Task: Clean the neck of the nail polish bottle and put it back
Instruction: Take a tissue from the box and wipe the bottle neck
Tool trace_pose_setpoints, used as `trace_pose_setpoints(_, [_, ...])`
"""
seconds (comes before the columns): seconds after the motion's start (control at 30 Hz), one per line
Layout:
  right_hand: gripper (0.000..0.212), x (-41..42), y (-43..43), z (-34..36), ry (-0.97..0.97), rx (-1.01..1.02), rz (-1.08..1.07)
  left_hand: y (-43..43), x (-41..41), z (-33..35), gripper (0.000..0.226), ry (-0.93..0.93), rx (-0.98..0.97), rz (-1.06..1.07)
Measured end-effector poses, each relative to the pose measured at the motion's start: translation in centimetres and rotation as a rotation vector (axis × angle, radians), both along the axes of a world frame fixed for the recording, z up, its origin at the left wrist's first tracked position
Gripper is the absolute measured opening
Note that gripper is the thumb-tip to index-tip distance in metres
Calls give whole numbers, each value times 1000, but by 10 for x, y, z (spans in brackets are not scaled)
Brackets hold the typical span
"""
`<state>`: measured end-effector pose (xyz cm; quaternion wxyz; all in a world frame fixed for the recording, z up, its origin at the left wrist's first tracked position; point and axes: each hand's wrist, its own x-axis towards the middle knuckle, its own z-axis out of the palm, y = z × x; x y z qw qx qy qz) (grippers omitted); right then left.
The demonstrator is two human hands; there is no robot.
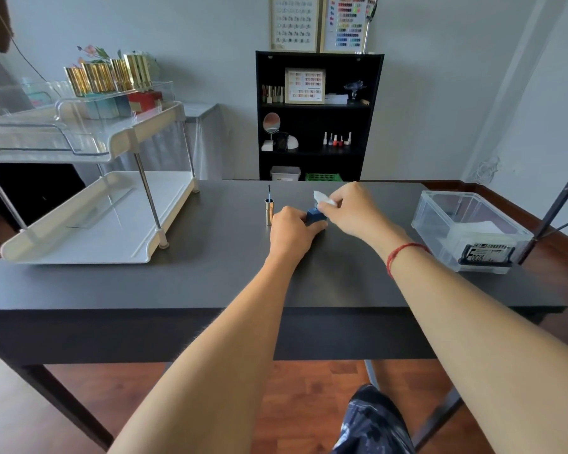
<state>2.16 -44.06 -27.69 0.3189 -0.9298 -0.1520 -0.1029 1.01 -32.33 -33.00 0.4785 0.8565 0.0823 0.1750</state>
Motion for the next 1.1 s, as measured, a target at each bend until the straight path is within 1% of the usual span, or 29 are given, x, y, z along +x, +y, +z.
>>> trace_pose_setpoints(0.17, [44,-6,10,-6,-38,49,-1,0,-1,2,24,14,30,-3])
trace_pose_setpoints(0.2, [46,-8,14,-7,-54,99,0,0,-2,2,24,13,33,-6])
trace_pose_setpoints(0.3, [48,-8,15,-5,-91,355,-66,-1,-3,2,28,7,29,-22])
trace_pose_setpoints(0.33, [49,-6,11,-1,-113,387,-99,-1,-3,2,30,2,34,-23])
trace_pose_setpoints(0.4, [52,-3,3,5,-129,320,-127,0,-2,1,33,-6,47,-19])
trace_pose_setpoints(0.47, [50,-3,1,5,-78,179,-155,0,0,1,34,-6,50,-17])
trace_pose_setpoints(0.53, [47,-4,5,-1,-15,105,-157,-1,1,0,32,2,56,-17])
trace_pose_setpoints(0.6, [43,-6,9,-7,2,108,-118,0,1,1,32,14,58,-17])
trace_pose_setpoints(0.67, [43,-7,6,-8,-15,129,-80,0,1,1,31,22,59,-23])
trace_pose_setpoints(0.8, [44,-3,-9,0,-98,147,12,1,2,1,33,17,90,-33])
trace_pose_setpoints(0.87, [41,-4,-13,3,-132,82,68,1,2,0,33,15,90,-38])
trace_pose_setpoints(0.97, [22,-7,-12,2,-162,-2,101,1,2,0,33,12,92,-37])
trace_pose_setpoints(1.03, [22,-9,-12,2,-178,-35,102,0,1,0,31,8,93,-39])
trace_pose_setpoints(1.1, [24,-10,-11,3,-191,-112,104,1,1,1,31,9,95,-43])
